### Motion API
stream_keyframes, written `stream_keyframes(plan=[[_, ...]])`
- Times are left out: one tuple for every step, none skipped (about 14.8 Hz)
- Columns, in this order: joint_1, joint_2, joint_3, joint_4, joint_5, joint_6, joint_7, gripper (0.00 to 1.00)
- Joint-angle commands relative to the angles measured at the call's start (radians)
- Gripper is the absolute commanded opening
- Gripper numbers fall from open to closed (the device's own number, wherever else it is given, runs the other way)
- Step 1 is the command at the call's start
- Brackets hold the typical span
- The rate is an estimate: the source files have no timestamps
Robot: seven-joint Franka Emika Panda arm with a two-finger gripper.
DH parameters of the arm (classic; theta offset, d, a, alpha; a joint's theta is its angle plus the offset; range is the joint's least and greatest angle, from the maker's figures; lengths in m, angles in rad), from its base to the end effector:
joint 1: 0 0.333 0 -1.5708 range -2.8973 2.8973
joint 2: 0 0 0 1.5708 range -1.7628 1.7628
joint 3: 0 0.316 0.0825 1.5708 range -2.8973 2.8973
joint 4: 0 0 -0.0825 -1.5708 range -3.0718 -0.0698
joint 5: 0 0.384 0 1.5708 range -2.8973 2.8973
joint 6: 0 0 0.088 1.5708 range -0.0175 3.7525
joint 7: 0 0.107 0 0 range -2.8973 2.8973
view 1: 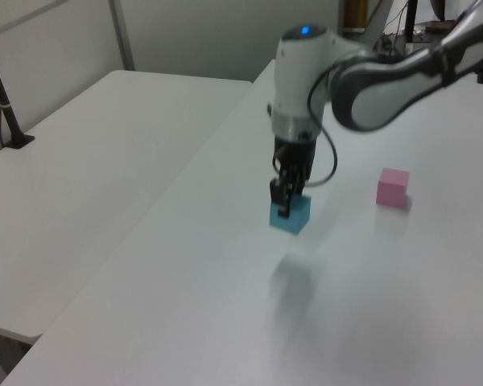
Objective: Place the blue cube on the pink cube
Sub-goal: 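Carry the light-blue cube over the pink cube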
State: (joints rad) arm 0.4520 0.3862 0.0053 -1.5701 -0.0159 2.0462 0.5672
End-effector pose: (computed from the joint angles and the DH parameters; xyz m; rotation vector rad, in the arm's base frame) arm 0.6103 0.2988 0.4280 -3.1015 0.1610 -0.1313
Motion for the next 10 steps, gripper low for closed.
stream_keyframes(plan=[[-0.07, -0.144, -0.004, -0.031, -0.007, -0.11, -0.042, 0.46], [-0.096, -0.176, -0.004, -0.031, -0.007, -0.135, -0.056, 0.46], [-0.131, -0.223, -0.004, -0.033, -0.006, -0.173, -0.094, 0.46], [-0.156, -0.254, -0.007, -0.033, -0.004, -0.202, -0.125, 0.46], [-0.183, -0.282, -0.008, -0.033, -0.001, -0.228, -0.159, 0.46], [-0.209, -0.305, -0.008, -0.033, 0.005, -0.248, -0.193, 0.46], [-0.24, -0.326, -0.008, -0.034, 0.019, -0.265, -0.231, 0.46], [-0.272, -0.345, -0.008, -0.037, 0.031, -0.277, -0.275, 0.46], [-0.297, -0.362, -0.008, -0.047, 0.042, -0.288, -0.32, 0.46], [-0.314, -0.375, -0.008, -0.053, 0.047, -0.291, -0.352, 0.46]])
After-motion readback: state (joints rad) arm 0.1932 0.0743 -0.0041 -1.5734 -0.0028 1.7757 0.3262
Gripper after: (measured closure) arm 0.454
